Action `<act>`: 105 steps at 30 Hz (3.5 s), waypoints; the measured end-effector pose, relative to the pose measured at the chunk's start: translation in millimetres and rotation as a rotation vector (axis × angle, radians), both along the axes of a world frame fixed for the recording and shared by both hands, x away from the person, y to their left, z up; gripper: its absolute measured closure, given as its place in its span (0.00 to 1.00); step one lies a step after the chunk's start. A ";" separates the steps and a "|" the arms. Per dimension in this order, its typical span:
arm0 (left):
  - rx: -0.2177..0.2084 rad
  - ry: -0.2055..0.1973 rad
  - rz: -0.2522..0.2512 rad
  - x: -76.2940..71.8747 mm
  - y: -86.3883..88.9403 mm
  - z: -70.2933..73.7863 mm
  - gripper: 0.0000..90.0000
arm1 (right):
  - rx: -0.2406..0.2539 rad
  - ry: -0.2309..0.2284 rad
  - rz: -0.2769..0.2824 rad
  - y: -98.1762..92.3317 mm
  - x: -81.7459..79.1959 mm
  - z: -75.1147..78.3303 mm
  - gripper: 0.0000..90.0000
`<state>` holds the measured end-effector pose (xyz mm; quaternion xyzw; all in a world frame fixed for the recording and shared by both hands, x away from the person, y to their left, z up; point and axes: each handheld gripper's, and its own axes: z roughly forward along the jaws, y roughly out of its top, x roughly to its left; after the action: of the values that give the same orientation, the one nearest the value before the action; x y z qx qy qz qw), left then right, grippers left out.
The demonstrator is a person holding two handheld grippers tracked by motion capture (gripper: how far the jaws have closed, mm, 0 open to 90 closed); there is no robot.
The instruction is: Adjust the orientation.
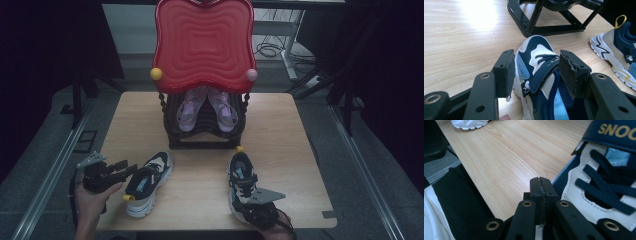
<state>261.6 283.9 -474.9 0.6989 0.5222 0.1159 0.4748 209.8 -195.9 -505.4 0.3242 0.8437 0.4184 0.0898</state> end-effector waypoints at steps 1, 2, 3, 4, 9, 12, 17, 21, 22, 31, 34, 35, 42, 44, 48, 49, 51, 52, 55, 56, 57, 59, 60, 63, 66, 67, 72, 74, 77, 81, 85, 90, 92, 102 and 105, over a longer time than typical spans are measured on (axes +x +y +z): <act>-0.001 0.000 0.001 -0.1 0.1 0.1 0.53 | -0.002 0.001 -0.004 -1.3 -0.1 0.2 0.99; -0.001 -0.001 0.001 -0.2 0.3 0.2 0.53 | 0.001 0.002 -0.008 -3.4 -0.2 0.2 0.99; -0.001 -0.001 0.001 -0.3 0.4 0.2 0.53 | 0.001 0.000 -0.012 -5.5 -0.2 0.3 0.99; -0.001 -0.001 0.002 -0.3 0.5 0.2 0.53 | 0.001 0.000 -0.017 -7.5 -0.3 0.4 0.99; 0.002 0.001 -0.001 0.2 -0.1 -0.3 0.53 | 0.014 0.008 -0.037 -18.1 -0.2 0.3 0.99; 0.002 0.002 -0.003 0.4 -0.7 -0.6 0.53 | 0.021 0.014 -0.044 -23.1 0.9 -0.2 0.99; 0.003 0.001 -0.001 0.4 -0.5 -0.6 0.53 | 0.019 0.015 -0.056 -28.8 1.7 0.2 0.99; 0.003 0.001 -0.001 0.3 -0.5 -0.6 0.53 | 0.017 0.018 -0.069 -34.1 3.3 0.5 0.99; 0.003 0.000 -0.001 0.3 -0.5 -0.7 0.53 | 0.020 0.019 -0.073 -35.2 3.7 0.5 0.99; 0.003 0.002 0.000 0.5 -0.3 -1.0 0.53 | 0.015 0.014 -0.125 -51.0 8.7 0.8 0.99; 0.003 0.002 -0.001 0.6 -0.5 -1.1 0.53 | 0.016 0.017 -0.141 -56.6 10.6 0.9 0.99; 0.003 0.002 0.000 0.6 -0.5 -1.1 0.53 | 0.017 0.014 -0.147 -58.6 11.6 0.6 0.99; 0.005 0.003 -0.001 0.9 -0.9 -1.6 0.53 | 0.026 0.017 -0.178 -68.4 16.6 -1.4 1.00; 0.006 0.003 -0.002 1.0 -1.0 -1.7 0.53 | 0.029 0.021 -0.187 -70.7 18.0 -1.6 0.99; 0.006 0.003 -0.001 0.9 -0.9 -1.6 0.53 | 0.030 0.016 -0.207 -77.0 22.0 -2.3 1.00; 0.006 0.003 -0.001 0.9 -1.0 -1.6 0.53 | 0.031 0.016 -0.213 -78.5 22.9 -2.3 1.00; 0.007 0.004 -0.003 1.1 -1.5 -1.9 0.53 | 0.031 0.015 -0.225 -81.3 25.0 -2.3 1.00; 0.007 0.004 -0.003 1.1 -1.6 -1.9 0.53 | 0.032 0.017 -0.230 -82.5 26.1 -2.3 1.00; 0.008 0.005 -0.003 1.1 -1.9 -1.9 0.53 | 0.031 0.017 -0.241 -85.8 29.7 -2.5 1.00; 0.009 0.006 -0.003 1.0 -1.9 -1.8 0.53 | 0.032 0.016 -0.245 -86.9 31.0 -2.6 1.00; 0.009 0.005 -0.003 1.0 -1.8 -1.8 0.53 | 0.032 0.016 -0.249 -87.6 31.9 -2.8 1.00; 0.008 0.004 -0.002 0.9 -1.7 -1.8 0.53 | 0.035 0.018 -0.254 -89.8 34.5 -3.1 1.00; 0.008 0.004 -0.001 0.8 -1.6 -1.7 0.53 | 0.036 0.018 -0.257 -90.7 35.5 -3.3 1.00; 0.008 0.004 -0.001 0.8 -1.7 -1.8 0.53 | 0.039 0.019 -0.266 -93.4 38.7 -3.6 1.00; 0.008 0.004 -0.001 0.6 -1.6 -1.6 0.53 | 0.037 0.018 -0.269 -95.4 41.9 -3.9 1.00; 0.008 0.004 -0.001 0.6 -1.7 -1.6 0.53 | 0.033 0.015 -0.268 -95.9 42.8 -3.8 1.00; 0.012 0.008 -0.003 0.9 -2.2 -1.8 0.52 | 0.026 0.009 -0.282 -97.8 48.3 -3.9 1.00; 0.012 0.008 -0.003 1.0 -2.3 -2.0 0.52 | 0.025 0.008 -0.285 -98.8 50.8 -4.0 1.00; 0.012 0.009 -0.003 1.1 -2.4 -2.1 0.52 | 0.028 0.009 -0.296 -100.4 54.9 -4.2 1.00; 0.012 0.009 -0.003 1.1 -2.3 -2.1 0.52 | 0.022 0.009 -0.303 -101.6 61.6 -4.2 1.00; 0.016 0.013 -0.005 1.4 -3.0 -2.6 0.52 | 0.009 0.006 -0.303 -101.1 68.0 -3.7 1.00; 0.015 0.015 -0.006 1.7 -3.8 -3.0 0.52 | 0.017 0.015 -0.305 -102.6 74.8 -4.0 1.00; 0.013 0.015 -0.006 2.0 -4.1 -3.5 0.52 | 0.020 0.018 -0.308 -103.3 77.6 -4.0 1.00; 0.009 0.015 -0.004 1.8 -3.3 -3.8 0.52 | -0.014 0.000 -0.312 -99.1 96.3 -2.8 1.00; 0.012 0.014 -0.001 1.7 -2.9 -3.5 0.52 | -0.017 -0.001 -0.306 -97.6 103.8 -2.7 1.00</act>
<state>263.3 281.0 -478.5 0.7028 0.5242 0.1139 0.4672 313.6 -293.5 -508.1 0.4481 0.7879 0.3927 0.1554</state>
